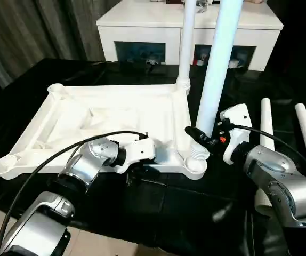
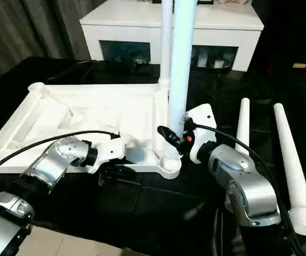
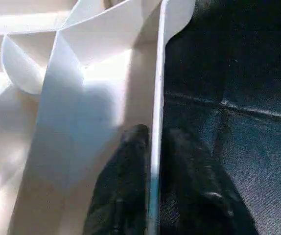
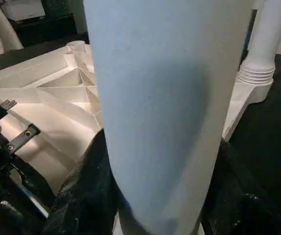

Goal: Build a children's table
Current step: Insert table leg to table base

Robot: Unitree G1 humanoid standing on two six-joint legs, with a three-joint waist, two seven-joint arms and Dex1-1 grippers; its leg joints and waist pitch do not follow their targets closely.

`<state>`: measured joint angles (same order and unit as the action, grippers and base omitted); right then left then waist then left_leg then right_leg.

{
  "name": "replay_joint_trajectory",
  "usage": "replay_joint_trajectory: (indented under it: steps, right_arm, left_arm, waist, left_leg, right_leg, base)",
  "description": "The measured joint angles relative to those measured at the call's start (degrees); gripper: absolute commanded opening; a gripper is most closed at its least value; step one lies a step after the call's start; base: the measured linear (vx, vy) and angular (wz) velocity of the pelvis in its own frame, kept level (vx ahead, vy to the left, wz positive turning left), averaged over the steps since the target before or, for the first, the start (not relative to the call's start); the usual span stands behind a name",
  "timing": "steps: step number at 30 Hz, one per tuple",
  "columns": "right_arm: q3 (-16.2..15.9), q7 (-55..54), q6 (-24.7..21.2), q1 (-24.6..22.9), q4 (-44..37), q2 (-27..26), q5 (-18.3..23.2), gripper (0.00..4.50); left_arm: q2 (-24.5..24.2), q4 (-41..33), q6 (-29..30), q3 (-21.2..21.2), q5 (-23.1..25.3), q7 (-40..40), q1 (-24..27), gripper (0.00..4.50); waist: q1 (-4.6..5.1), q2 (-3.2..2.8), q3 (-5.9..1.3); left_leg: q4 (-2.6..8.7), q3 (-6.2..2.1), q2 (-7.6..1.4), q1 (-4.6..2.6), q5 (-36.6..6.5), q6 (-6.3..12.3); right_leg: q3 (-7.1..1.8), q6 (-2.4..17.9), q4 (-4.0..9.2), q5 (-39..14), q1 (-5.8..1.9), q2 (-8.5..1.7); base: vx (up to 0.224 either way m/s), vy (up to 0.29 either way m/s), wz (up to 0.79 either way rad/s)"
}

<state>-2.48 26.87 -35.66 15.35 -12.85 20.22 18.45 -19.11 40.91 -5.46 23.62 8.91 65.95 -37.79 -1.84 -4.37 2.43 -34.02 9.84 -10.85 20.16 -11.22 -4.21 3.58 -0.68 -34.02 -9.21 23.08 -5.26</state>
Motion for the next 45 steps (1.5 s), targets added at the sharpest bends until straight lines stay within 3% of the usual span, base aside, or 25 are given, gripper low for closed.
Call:
replay_joint_trajectory:
  steps: [13,21,29,34,37,40,42,45]
  right_arm:
    - [0.0,0.5,0.0,0.0,0.0,0.0,0.0,1.87]
    - [-0.1,1.1,0.0,0.0,0.0,0.2,0.0,1.87]
    - [0.1,0.9,-1.3,0.1,0.0,-1.2,1.5,1.86]
    - [1.2,0.9,-2.9,0.3,1.4,-1.9,2.9,1.86]
    - [1.3,1.2,-3.0,1.0,3.1,-2.0,3.1,1.86]
    - [1.4,1.7,-2.9,2.6,4.9,-1.9,3.2,1.86]
    - [1.4,2.1,-2.8,3.2,5.8,-2.0,3.2,1.86]
    - [0.9,3.0,-2.6,4.7,7.5,-2.1,3.2,1.86]
  left_arm:
    - [0.1,0.1,0.6,-0.8,-1.6,2.5,0.0,0.04]
    - [-0.2,-1.7,2.1,-1.3,-2.0,3.1,1.1,0.04]
    - [1.1,-8.9,10.2,-3.0,-2.1,-1.4,4.8,0.00]
    - [1.3,-17.5,17.0,-4.8,-2.1,-6.4,9.6,0.00]
    - [0.5,-22.3,18.6,-5.8,-2.6,-6.8,12.9,0.00]
    - [0.3,-25.0,18.2,-6.4,-4.2,-6.1,15.1,0.00]
    - [0.2,-26.0,17.6,-6.3,-4.7,-6.0,15.5,0.00]
    - [0.2,-26.0,17.4,-5.9,-4.8,-5.9,15.3,0.00]
  waist:
    - [0.15,0.00,0.00]
    - [0.17,-0.11,-0.07]
    - [0.53,-0.31,-0.20]
    - [1.53,-0.14,-0.10]
    - [2.18,0.28,0.14]
    - [2.19,0.49,0.17]
    - [1.49,0.79,0.24]
    - [1.42,0.98,0.29]
  left_leg:
    - [0.17,0.02,0.03,0.01,0.0,0.00]
    - [0.41,0.05,0.04,-0.05,0.0,-0.01]
    - [0.45,0.13,0.07,-0.09,0.0,-0.01]
    - [0.46,0.13,0.05,-0.10,0.0,-0.01]
    - [0.47,0.13,0.05,-0.07,0.0,-0.01]
    - [0.50,0.13,0.05,0.02,0.0,-0.01]
    - [0.50,0.12,0.03,0.17,0.0,-0.01]
    - [0.47,0.13,0.08,0.25,0.0,0.00]
  right_leg:
    - [-0.02,0.0,0.11,0.0,0.03,0.00]
    - [-0.01,0.1,0.11,-0.1,0.06,0.00]
    - [-0.09,0.1,0.14,-0.1,0.07,-0.01]
    - [-0.07,-0.2,0.08,-0.3,0.13,0.01]
    - [-0.07,-0.3,0.07,-0.3,0.21,0.01]
    - [-0.06,-0.3,0.05,-0.3,0.30,0.01]
    - [-0.03,-0.3,0.06,-0.3,0.39,0.01]
    - [-0.07,0.0,0.11,-0.2,0.40,-0.02]
  base:
    - [0.000,0.000,0.00]
    - [0.000,0.000,0.00]
    - [0.000,0.000,0.00]
    - [0.000,0.000,0.00]
    - [0.000,0.000,0.00]
    - [0.000,0.000,0.00]
    - [0.000,0.000,0.00]
    - [0.000,0.000,0.00]
